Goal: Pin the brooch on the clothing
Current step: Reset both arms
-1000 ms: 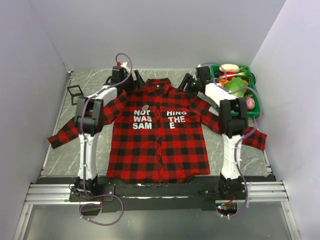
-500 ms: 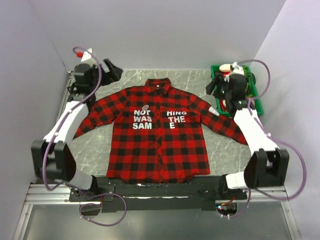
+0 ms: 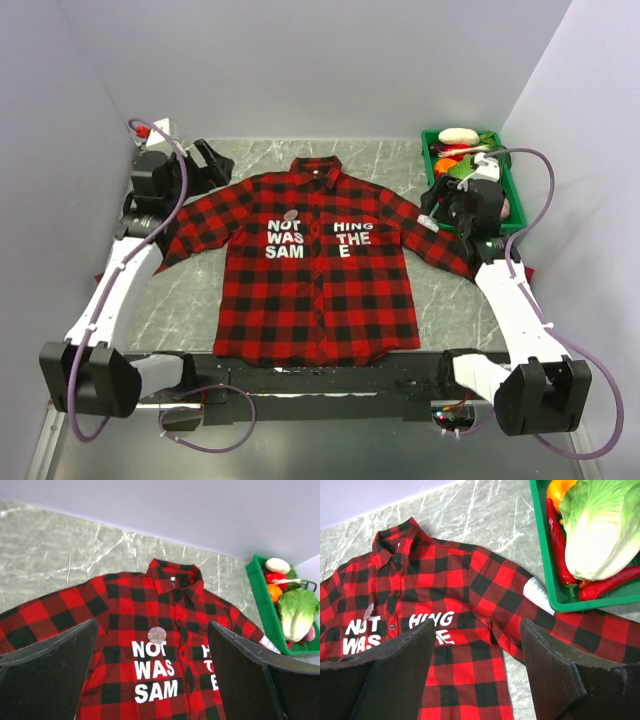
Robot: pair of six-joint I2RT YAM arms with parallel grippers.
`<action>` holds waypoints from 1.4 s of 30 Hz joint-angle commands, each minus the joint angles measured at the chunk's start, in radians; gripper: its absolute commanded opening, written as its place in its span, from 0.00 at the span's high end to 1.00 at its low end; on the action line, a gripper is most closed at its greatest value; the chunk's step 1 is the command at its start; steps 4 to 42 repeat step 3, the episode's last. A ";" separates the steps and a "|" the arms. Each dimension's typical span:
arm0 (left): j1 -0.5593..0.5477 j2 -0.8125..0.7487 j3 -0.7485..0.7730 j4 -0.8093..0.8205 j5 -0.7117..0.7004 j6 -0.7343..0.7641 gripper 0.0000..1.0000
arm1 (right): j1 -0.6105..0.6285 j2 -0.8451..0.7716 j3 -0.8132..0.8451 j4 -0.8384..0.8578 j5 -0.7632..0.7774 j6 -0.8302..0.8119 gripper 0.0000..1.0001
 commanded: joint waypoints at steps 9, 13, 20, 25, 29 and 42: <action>-0.002 -0.052 -0.002 0.012 0.002 0.015 0.03 | 0.000 -0.037 -0.022 0.016 0.008 -0.016 0.25; -0.002 -0.052 -0.002 0.012 0.002 0.015 0.03 | 0.000 -0.037 -0.022 0.016 0.008 -0.016 0.25; -0.002 -0.052 -0.002 0.012 0.002 0.015 0.03 | 0.000 -0.037 -0.022 0.016 0.008 -0.016 0.25; -0.002 -0.052 -0.002 0.012 0.002 0.015 0.03 | 0.000 -0.037 -0.022 0.016 0.008 -0.016 0.25; -0.002 -0.052 -0.002 0.012 0.002 0.015 0.03 | 0.000 -0.037 -0.022 0.016 0.008 -0.016 0.25; -0.002 -0.052 -0.002 0.012 0.002 0.015 0.03 | 0.000 -0.037 -0.022 0.016 0.008 -0.016 0.25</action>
